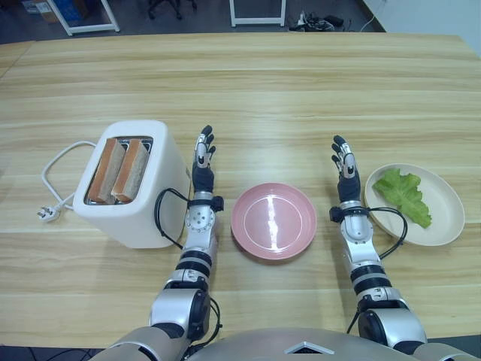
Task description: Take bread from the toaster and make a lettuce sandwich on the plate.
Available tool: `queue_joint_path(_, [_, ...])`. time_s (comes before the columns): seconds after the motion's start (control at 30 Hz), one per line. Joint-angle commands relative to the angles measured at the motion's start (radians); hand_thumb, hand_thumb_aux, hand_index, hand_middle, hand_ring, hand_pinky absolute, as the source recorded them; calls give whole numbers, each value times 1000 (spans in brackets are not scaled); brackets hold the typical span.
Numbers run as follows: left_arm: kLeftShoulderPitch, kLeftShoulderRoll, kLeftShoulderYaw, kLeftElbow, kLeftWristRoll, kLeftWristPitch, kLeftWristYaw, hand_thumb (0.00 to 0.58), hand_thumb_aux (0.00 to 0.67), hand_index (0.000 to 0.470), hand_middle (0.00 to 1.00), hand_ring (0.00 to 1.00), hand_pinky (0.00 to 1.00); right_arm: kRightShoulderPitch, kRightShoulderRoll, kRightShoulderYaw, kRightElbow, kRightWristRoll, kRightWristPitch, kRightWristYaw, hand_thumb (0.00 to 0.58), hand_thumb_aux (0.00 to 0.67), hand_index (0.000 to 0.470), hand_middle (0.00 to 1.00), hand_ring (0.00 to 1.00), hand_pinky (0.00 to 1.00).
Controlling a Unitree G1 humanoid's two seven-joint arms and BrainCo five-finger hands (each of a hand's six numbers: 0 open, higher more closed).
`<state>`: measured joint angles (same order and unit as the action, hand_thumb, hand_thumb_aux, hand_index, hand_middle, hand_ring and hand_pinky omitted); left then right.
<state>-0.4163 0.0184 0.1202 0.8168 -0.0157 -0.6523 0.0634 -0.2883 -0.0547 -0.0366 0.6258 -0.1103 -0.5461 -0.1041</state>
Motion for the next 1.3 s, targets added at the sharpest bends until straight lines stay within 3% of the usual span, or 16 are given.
queue_joint_path(0.03, [-15,0,-8,4,26,12,31,0,0,0,0,0,0,-19,-8,16,9,-34,58,-20,0,0,0,0,0,0])
queue_joint_path(0.23, [13,-8,-33,-52,7,10,-23,0,0,0,0,0,0,-9,1,14,5,3,50,6,0,0,0,0,0,0])
queue_joint_path(0.3, [114,-15,-77,-323,-16,59,-69,0,0,0,0,0,0,-10,3,25,4,3,49,21,0,0,0,0,0,0])
queue_joint_path(0.37, [263,18,-170,-779,-79,151,-138,0,0,0,0,0,0,-13,10,31,5,4,49,31,0,0,0,0,0,0])
queue_joint_path(0.47, [391,177,-202,-1281,-345,279,-211,0,0,0,0,0,0,-29,29,37,31,4,47,26,0,0,0,0,0,0])
queue_joint_path(0.53, [418,287,-128,-1408,-543,304,-278,0,0,0,0,0,0,-48,44,41,66,5,42,23,0,0,0,0,0,0])
queue_joint_path(0.6, [432,347,-39,-1434,-596,330,-305,0,0,0,0,0,0,-69,55,43,106,1,40,17,0,0,0,0,0,0])
queue_joint_path(0.73, [556,478,176,-1517,-629,325,-367,0,0,0,0,0,0,-86,63,42,139,-3,35,11,0,0,0,0,0,0])
queue_joint_path(0.9, [750,539,556,-1585,-664,326,-406,0,0,0,0,0,0,-94,72,44,172,-5,21,7,0,0,0,0,0,0])
queue_joint_path(0.97, [786,545,658,-1570,-583,348,-395,0,0,0,0,0,0,-100,75,45,188,-6,17,4,0,0,0,0,0,0])
queue_joint_path(1.03, [767,559,677,-1490,-317,376,-352,0,0,0,0,0,0,-103,79,47,192,-8,13,1,0,0,0,0,0,0])
queue_joint_path(1.17, [737,612,549,-1291,194,438,-250,0,0,0,0,0,0,-103,80,54,192,-10,7,1,0,0,0,0,0,0])
queue_joint_path(1.3, [706,603,462,-1178,434,534,-162,0,0,0,0,0,0,-96,71,56,190,-11,8,8,0,0,0,0,0,0])
